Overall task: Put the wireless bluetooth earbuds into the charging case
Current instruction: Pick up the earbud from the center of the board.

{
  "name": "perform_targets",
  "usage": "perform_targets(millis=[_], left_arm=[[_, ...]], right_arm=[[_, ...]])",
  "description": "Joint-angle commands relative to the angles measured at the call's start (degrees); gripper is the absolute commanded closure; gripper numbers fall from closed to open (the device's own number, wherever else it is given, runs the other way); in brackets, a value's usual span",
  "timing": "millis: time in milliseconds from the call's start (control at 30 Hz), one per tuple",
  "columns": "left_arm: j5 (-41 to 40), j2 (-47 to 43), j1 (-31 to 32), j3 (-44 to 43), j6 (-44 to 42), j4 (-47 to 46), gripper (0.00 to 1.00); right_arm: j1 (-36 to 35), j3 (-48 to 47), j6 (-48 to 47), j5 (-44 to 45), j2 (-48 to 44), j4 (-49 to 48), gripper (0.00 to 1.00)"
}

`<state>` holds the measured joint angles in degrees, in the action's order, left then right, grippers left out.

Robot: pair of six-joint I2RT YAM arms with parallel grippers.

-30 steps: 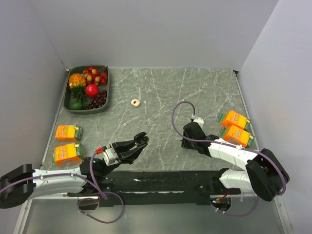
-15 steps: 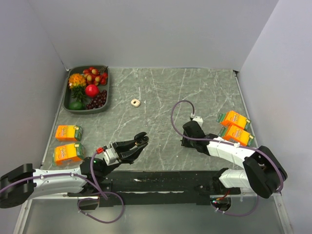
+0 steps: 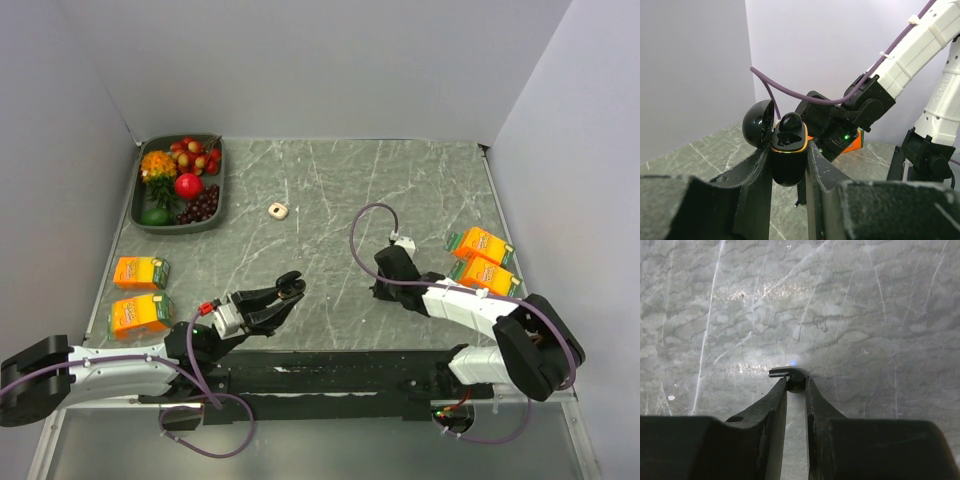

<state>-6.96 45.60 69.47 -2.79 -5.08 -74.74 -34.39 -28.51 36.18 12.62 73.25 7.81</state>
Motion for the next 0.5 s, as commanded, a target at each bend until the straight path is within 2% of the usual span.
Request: perform_targets(millis=[0,67,300,433,467], left_arm=[[-0.3,-0.3,0.3,1.1,0.3,-16.8,0.99],[-0.4,-0.4,0.3,1.1,0.2,-16.8,0.99],[-1.8,-0.5,0.4,1.0,-0.6,-16.6,0.99],[-3.5,0.2,0.4,0.9,-1.1,-17.1,0.99],[-4.2,0.6,0.4,0.9,-1.3,-17.3,0.99]], right_arm=[[0.5,-1.5,0.2,-0.5,0.3,-1.3,0.93],[0.5,-1.6,0.1,-0.7,-0.6,-0.6,1.00],[-0.5,-4.5,-2.4,2.0,-12.6,4.5,1.00],[-3.2,-7.6,-7.8,4.9,-19.5,6.2,1.00],[-5.9,-8.1,-8.9,6.9,-20.8,6.3,1.00]])
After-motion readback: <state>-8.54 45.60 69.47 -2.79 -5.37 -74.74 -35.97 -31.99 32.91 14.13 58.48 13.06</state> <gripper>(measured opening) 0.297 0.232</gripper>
